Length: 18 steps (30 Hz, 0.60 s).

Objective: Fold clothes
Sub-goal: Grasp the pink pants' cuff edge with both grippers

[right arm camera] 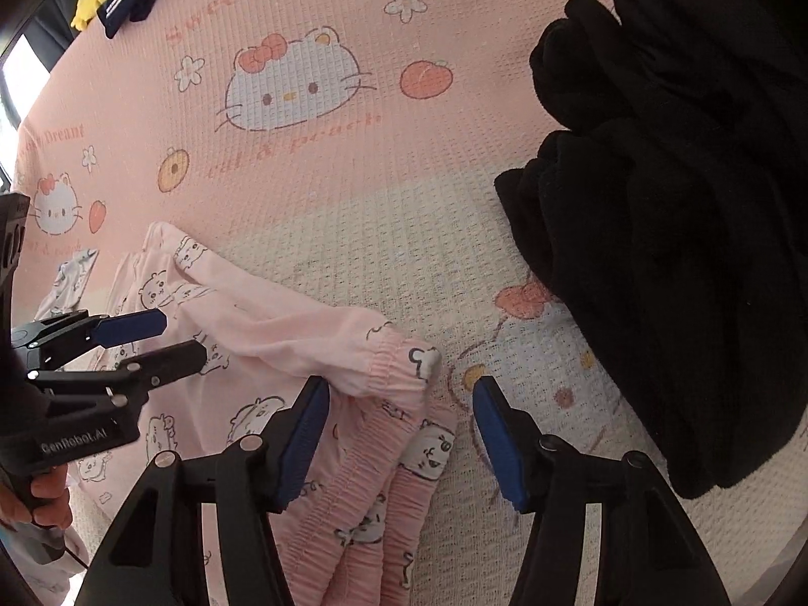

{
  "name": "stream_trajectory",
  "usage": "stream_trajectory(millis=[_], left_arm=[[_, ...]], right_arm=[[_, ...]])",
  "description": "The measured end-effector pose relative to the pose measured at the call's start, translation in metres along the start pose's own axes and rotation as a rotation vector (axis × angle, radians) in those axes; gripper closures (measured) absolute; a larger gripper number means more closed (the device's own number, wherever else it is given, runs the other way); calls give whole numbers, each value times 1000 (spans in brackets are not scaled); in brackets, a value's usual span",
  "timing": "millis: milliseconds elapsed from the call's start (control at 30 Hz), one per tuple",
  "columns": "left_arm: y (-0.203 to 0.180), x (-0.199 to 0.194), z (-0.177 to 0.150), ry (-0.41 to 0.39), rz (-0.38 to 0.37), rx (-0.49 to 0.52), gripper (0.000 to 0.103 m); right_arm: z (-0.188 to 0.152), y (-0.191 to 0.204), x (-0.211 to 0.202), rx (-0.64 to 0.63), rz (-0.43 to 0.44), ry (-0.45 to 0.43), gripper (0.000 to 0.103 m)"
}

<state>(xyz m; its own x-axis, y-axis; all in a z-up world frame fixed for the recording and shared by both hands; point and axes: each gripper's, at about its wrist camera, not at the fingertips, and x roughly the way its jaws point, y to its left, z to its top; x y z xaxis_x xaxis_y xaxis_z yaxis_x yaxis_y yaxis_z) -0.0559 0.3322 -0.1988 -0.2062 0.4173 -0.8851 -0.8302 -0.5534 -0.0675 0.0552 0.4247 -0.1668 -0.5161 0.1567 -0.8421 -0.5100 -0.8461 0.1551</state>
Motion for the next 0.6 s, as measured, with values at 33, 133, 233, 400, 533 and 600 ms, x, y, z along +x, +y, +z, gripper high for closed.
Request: stream_trajectory(millis=[33,133,233,400,533,600], left_arm=[[-3,0,-2,-7,16,25,49],[-6,3,-2,-27,51,79,49],[5,14,6,-11,33,18,76],[25,22,25,-22,-74,-124,85],[25,28,39,-24,-71,-117,85],[26,34,40,-1,-64,-116,85]], right_arm=[[1,1,1,-5,1,1,52],[4,5,5,-19,-3,11,69],[8,8,7,-30,-8,3,77],[14,3,11,3,-14,23,82],[14,-8,20,47,-14,48,82],[14,-11,23,68,-13,60,82]])
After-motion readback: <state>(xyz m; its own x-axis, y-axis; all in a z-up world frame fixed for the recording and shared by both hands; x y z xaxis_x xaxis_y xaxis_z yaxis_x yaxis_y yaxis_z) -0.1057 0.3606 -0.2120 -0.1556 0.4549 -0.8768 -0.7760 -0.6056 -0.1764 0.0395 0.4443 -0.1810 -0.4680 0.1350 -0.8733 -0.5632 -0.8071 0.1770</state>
